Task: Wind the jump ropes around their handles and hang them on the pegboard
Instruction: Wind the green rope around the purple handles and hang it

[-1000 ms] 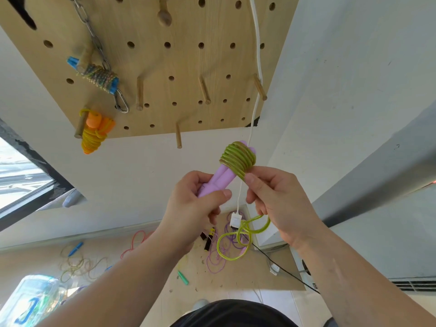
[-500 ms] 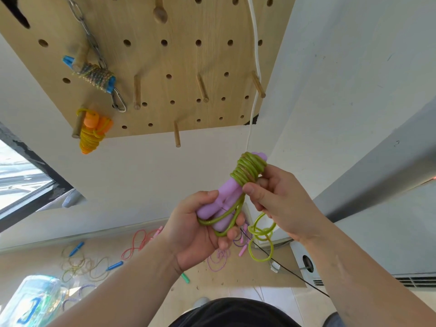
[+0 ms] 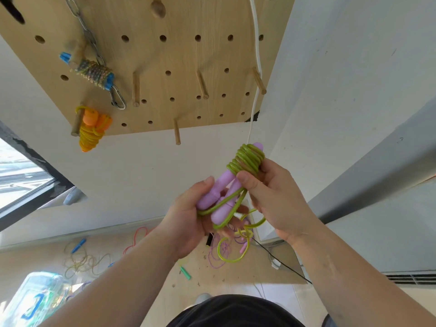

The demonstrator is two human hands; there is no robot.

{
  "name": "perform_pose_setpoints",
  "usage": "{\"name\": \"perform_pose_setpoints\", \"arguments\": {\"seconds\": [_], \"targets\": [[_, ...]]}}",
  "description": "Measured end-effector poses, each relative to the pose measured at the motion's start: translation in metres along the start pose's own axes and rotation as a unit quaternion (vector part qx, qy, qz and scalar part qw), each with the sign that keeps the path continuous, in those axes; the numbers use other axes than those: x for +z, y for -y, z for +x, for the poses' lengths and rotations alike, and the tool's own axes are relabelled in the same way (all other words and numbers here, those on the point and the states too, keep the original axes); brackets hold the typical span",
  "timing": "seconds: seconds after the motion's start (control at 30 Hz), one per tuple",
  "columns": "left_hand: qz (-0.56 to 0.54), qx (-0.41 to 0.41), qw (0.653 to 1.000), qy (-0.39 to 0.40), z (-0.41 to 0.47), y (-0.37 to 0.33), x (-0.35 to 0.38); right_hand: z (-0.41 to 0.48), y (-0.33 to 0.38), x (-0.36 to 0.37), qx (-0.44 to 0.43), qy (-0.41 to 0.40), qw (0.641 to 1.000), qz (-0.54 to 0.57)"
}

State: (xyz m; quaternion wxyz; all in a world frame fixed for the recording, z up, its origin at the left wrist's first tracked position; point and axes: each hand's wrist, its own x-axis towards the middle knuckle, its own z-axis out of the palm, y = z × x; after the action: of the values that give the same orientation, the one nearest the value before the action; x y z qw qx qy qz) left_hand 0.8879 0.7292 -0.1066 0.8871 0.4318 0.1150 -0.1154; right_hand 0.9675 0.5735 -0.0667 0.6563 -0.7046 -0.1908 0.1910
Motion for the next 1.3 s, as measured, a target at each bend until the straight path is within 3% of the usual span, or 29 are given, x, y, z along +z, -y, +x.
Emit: {"name": "perform_pose_setpoints", "arguments": {"seconds": [0.03, 0.1, 0.2, 0.27, 0.37, 0.43, 0.53, 0.67, 0.83, 1.03, 1.13, 1.3], "targets": [[0.088, 0.061, 0.99, -0.093, -0.001, -0.001, 0.003, 0.001, -0.002, 0.001, 0.007, -0.022, 1.0, -0.016], [0.302, 0.18, 0.912, -0.212, -0.005, -0.003, 0.007, 0.005, -0.01, 0.001, 0.034, -0.074, 0.996, -0.042], [0.556, 0.283, 0.754, -0.205, -0.005, 0.001, 0.01, 0.006, -0.016, 0.005, 0.06, -0.13, 0.989, -0.025], [0.584, 0.335, 0.711, -0.204, 0.001, 0.006, 0.01, 0.005, -0.015, 0.01, 0.057, -0.134, 0.989, -0.023], [0.557, 0.391, 0.693, -0.238, 0.004, 0.007, 0.008, 0.003, -0.013, 0.011, 0.049, -0.122, 0.991, -0.006], [0.522, 0.396, 0.713, -0.251, 0.002, 0.003, 0.007, 0.001, -0.011, 0.007, 0.046, -0.088, 0.995, 0.02], [0.396, 0.313, 0.817, -0.277, -0.001, -0.007, 0.011, -0.004, -0.004, 0.001, 0.037, -0.018, 0.999, 0.034], [0.285, 0.241, 0.885, -0.279, 0.0, -0.009, 0.014, -0.005, -0.003, -0.006, 0.036, -0.04, 0.998, -0.033], [0.228, 0.212, 0.907, -0.282, 0.003, -0.01, 0.019, -0.005, -0.001, -0.013, 0.008, -0.069, 0.984, -0.164], [0.179, 0.187, 0.918, -0.3, 0.007, -0.012, 0.019, -0.012, 0.0, -0.012, -0.127, -0.047, 0.934, -0.33], [0.154, 0.189, 0.927, -0.284, 0.004, -0.015, 0.02, -0.013, 0.001, -0.012, -0.098, -0.045, 0.958, -0.266], [0.056, 0.15, 0.965, -0.209, 0.0, -0.016, 0.026, -0.015, 0.007, -0.01, 0.001, 0.003, 1.0, -0.005]]}}
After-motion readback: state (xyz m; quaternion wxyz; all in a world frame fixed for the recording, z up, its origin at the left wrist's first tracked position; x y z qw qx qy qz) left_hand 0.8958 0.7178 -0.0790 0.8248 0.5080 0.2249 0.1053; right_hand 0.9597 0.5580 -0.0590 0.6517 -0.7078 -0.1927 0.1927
